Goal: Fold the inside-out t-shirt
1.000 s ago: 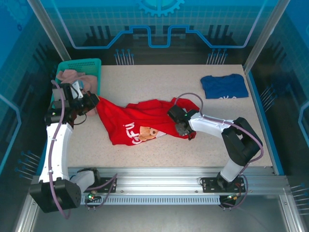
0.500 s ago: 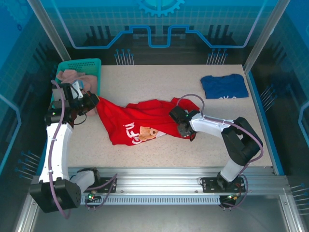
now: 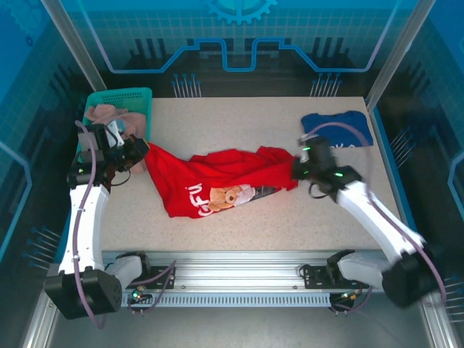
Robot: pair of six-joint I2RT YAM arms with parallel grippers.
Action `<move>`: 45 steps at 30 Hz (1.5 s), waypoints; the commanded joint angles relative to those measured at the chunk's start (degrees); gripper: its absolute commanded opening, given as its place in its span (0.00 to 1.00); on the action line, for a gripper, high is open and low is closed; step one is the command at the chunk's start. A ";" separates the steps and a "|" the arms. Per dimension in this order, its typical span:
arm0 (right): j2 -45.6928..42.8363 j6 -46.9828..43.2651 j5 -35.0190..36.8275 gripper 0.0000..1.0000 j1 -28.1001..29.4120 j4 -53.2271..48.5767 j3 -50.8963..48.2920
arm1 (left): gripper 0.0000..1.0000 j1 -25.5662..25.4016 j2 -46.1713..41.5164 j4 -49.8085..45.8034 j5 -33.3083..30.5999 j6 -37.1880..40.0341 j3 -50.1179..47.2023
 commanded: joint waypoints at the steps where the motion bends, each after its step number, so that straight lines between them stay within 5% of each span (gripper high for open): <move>1: -4.27 1.47 -18.23 0.00 -7.29 10.25 -1.63 | 0.00 0.50 -3.58 8.79 3.78 -9.29 -1.58; 4: -2.04 1.21 -21.17 0.00 -10.87 8.05 3.50 | 0.00 0.60 -4.18 13.87 4.70 -16.40 -2.74; 9: -6.73 -1.08 -21.69 0.00 -15.13 6.23 12.41 | 0.00 1.13 -3.93 11.94 3.01 -17.91 10.37; 17: -16.46 -7.99 -15.24 0.00 -17.57 -3.41 29.94 | 0.00 1.13 -4.44 -3.24 -4.08 -6.13 41.93; 26: -16.73 -13.61 -6.95 0.00 -17.57 -10.73 37.20 | 0.00 1.13 -0.53 -10.94 -11.74 2.72 51.05; 35: -0.99 -9.73 -9.66 0.00 -17.98 3.18 30.95 | 0.00 1.04 12.87 -2.00 -12.80 0.01 44.79; 45: 13.65 -7.59 -12.86 0.00 -17.38 6.04 51.91 | 0.00 0.70 32.26 -7.43 -10.41 -3.23 82.78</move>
